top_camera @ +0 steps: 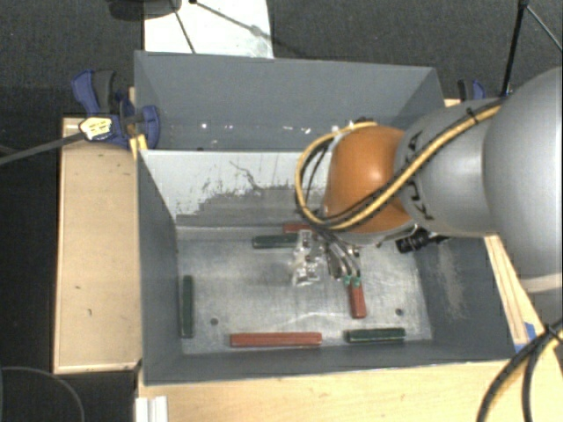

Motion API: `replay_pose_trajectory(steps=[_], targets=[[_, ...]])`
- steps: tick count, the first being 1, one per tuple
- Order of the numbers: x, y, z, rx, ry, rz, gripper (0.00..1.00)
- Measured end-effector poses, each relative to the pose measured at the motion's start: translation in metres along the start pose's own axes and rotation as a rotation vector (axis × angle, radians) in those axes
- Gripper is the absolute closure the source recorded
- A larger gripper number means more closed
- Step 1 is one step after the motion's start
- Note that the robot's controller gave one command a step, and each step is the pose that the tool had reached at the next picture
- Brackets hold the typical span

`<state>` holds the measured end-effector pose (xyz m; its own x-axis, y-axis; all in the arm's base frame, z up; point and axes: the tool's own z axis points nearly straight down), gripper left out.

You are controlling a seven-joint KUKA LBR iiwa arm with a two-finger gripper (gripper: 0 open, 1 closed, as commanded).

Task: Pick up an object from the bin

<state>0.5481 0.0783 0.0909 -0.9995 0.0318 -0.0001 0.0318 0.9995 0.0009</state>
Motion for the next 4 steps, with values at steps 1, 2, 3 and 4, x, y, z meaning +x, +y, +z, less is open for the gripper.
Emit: replay_pose_trajectory(steps=[1, 2, 3, 4], targets=[[0.000, 0.000, 0.000, 0.000, 0.000, 0.001, 1.00], [-0.006, -0.006, -0.055, 0.001, 0.004, -0.040, 1.00], [-0.013, 0.002, -0.073, 0.000, -0.002, -0.009, 0.00], [-0.016, 0.006, -0.056, 0.000, -0.001, 0.011, 0.00]])
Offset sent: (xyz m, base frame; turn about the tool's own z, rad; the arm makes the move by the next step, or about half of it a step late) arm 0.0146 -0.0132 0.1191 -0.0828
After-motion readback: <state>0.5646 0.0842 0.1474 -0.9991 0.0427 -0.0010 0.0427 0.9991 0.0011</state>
